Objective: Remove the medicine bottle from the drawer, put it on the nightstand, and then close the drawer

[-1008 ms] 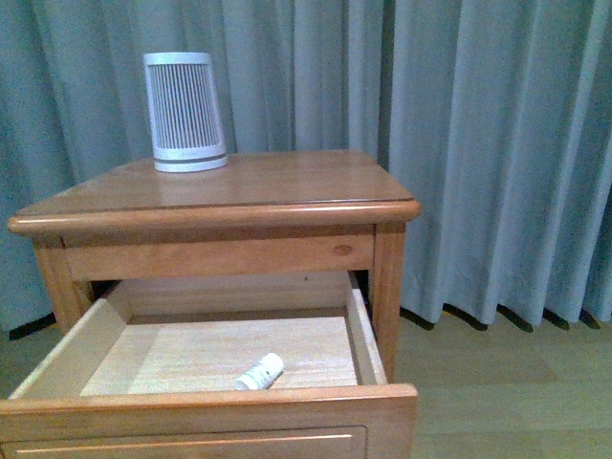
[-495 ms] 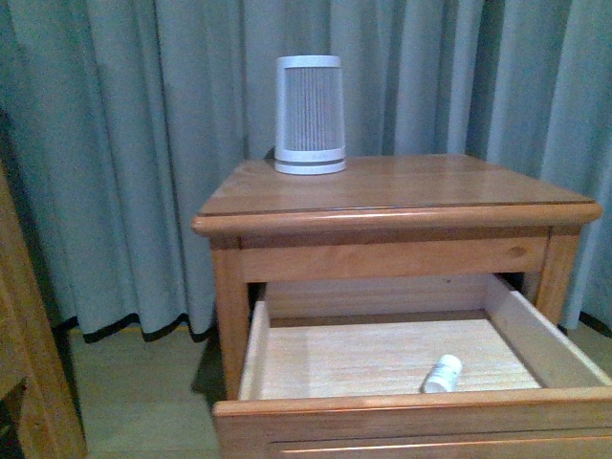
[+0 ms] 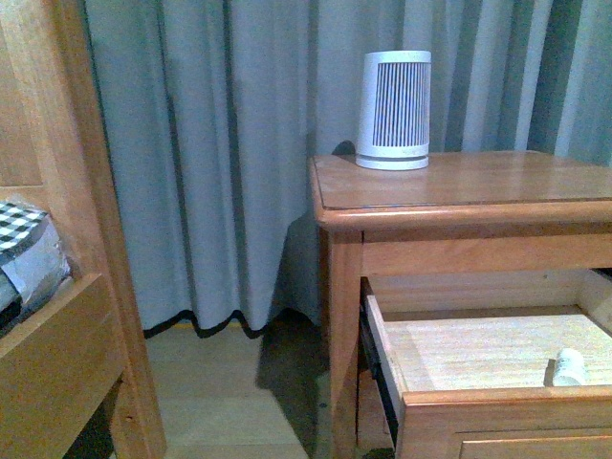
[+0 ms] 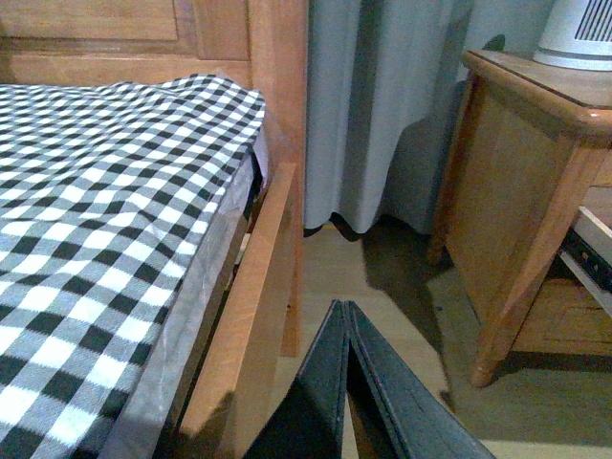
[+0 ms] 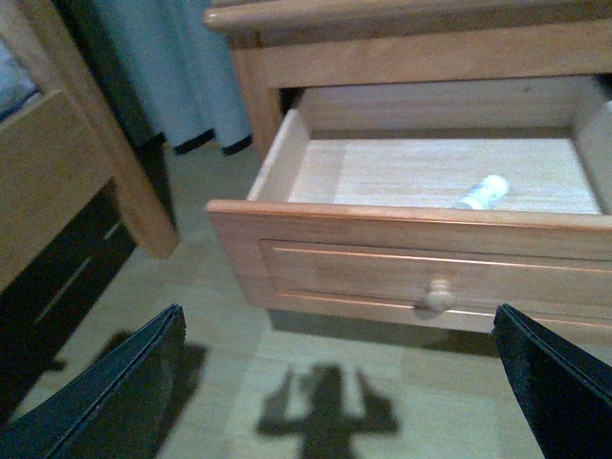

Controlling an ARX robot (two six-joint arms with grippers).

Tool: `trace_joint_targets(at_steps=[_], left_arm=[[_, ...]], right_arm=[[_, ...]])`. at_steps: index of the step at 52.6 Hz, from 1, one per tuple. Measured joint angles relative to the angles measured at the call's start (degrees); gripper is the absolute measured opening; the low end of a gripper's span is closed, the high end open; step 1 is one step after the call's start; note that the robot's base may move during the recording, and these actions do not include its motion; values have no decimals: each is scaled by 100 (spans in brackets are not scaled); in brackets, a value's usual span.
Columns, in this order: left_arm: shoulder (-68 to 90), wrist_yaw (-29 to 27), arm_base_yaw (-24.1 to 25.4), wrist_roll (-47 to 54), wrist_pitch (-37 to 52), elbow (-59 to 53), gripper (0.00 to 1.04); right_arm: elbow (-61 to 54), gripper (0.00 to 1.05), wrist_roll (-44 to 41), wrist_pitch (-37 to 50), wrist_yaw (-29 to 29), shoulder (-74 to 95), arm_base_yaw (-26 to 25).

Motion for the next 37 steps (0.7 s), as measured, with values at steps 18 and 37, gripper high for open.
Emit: trace_joint_targets(at_steps=[18, 37], left_arm=[[-516, -2, 4, 0, -107, -260, 3], [-516, -2, 4, 0, -107, -260, 3]], right_arm=[[3582, 98, -629, 1591, 282, 4964, -461], [5770, 98, -1110, 1287, 1585, 9086, -111]])
